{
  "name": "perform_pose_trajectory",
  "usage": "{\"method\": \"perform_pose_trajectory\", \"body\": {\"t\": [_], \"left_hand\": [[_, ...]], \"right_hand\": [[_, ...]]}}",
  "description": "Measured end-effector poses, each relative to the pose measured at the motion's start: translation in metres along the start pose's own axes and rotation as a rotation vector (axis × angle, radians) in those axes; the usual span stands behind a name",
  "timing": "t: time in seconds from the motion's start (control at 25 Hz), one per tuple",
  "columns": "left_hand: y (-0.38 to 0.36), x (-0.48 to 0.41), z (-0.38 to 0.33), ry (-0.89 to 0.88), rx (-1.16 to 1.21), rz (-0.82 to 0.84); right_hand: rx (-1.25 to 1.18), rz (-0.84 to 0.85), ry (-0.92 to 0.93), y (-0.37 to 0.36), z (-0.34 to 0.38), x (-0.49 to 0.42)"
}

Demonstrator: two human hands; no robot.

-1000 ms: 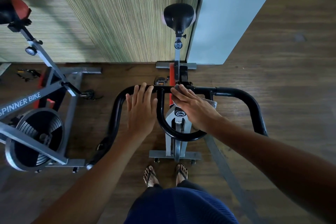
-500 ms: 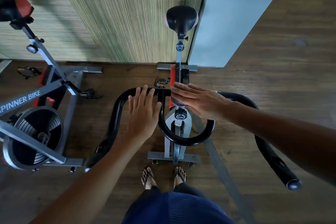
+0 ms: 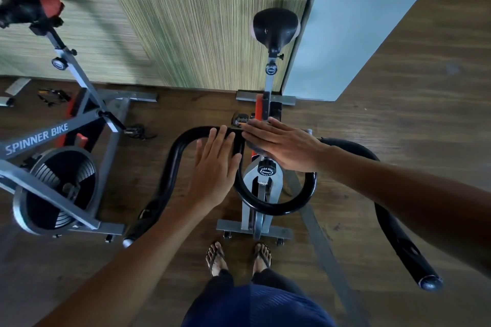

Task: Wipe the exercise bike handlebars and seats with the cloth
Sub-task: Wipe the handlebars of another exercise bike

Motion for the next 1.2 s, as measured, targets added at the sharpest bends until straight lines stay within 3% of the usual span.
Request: {"method": "perform_pose_trajectory", "body": {"t": [0.2, 0.52, 0.68, 0.88, 1.2], "left_hand": [[0.001, 0.000, 0.000, 0.004, 0.028, 0.020], [0.014, -0.003, -0.005, -0.001, -0.015, 0.112], [0.034, -0.019, -0.001, -0.139, -0.043, 0.147], [0.050, -0.054, 0.003, -0.384, 0.090, 0.113], [0.063, -0.085, 0.018, -0.681, 0.220, 0.335]], "right_hand": [[0.005, 0.008, 0.045, 0.004, -0.008, 0.013], [-0.239, 0.048, -0.115, 0.000, -0.009, 0.012], [-0.558, -0.111, -0.444, 0.010, -0.004, 0.009], [-0.811, -0.287, -0.877, 0.030, 0.023, -0.002], [-0.729, -0.739, -1.573, 0.071, 0.080, 0.007]]}}
Point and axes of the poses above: each hand's wrist, its own x-axis away from the middle knuckle, its own y-axis out of the back of the hand, z = x × y, the point moved 10 cm from there along -x, towards the middle knuckle, and after that the axes turned 2 degrees about -y, right-handed, at the moved point
